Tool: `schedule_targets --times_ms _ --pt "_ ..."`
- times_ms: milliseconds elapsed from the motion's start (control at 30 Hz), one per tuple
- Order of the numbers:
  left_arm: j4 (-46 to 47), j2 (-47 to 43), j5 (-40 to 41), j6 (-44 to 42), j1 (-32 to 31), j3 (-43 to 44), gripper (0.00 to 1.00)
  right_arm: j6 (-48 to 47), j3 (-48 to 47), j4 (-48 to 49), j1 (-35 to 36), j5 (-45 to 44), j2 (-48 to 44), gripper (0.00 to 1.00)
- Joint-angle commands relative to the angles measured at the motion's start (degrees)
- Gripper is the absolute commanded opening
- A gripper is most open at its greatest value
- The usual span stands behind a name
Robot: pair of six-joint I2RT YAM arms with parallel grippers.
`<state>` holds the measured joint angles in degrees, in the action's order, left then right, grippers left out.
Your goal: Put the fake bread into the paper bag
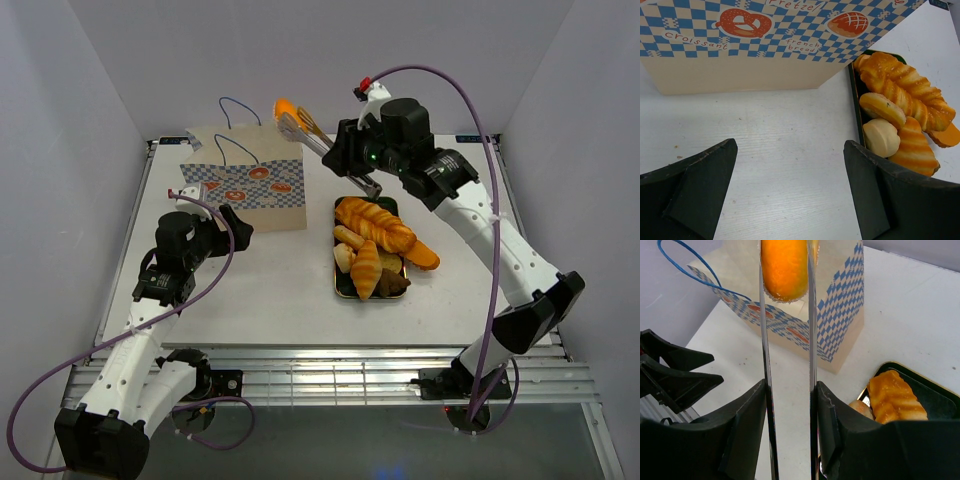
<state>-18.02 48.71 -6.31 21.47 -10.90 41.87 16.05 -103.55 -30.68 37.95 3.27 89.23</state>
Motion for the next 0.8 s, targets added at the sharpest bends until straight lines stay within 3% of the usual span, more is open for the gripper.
schedule_targets --times_ms 0,333,533,767 --pt "-0.3 -0.4 -1.2 -0.2 -0.2 1.7 0.98 0.0 -4.3 5.5 0.2 4.1 2.3 0.29" --pt "-0.2 0.0 -1.4 -0.2 -0.2 1.7 0.98 0.3 -9.6 5.1 0.2 5.9 9.4 0.37" --pt "-0.2 0.2 -2.0 -0.2 -0.2 1.7 0.98 0.3 -8.6 5.2 0.2 5.6 9.5 0.52" --pt "0.0 0.4 -2.1 -0.2 -0.2 1.7 0.98 0.2 -8.8 5.2 0.2 5.4 9.5 0.55"
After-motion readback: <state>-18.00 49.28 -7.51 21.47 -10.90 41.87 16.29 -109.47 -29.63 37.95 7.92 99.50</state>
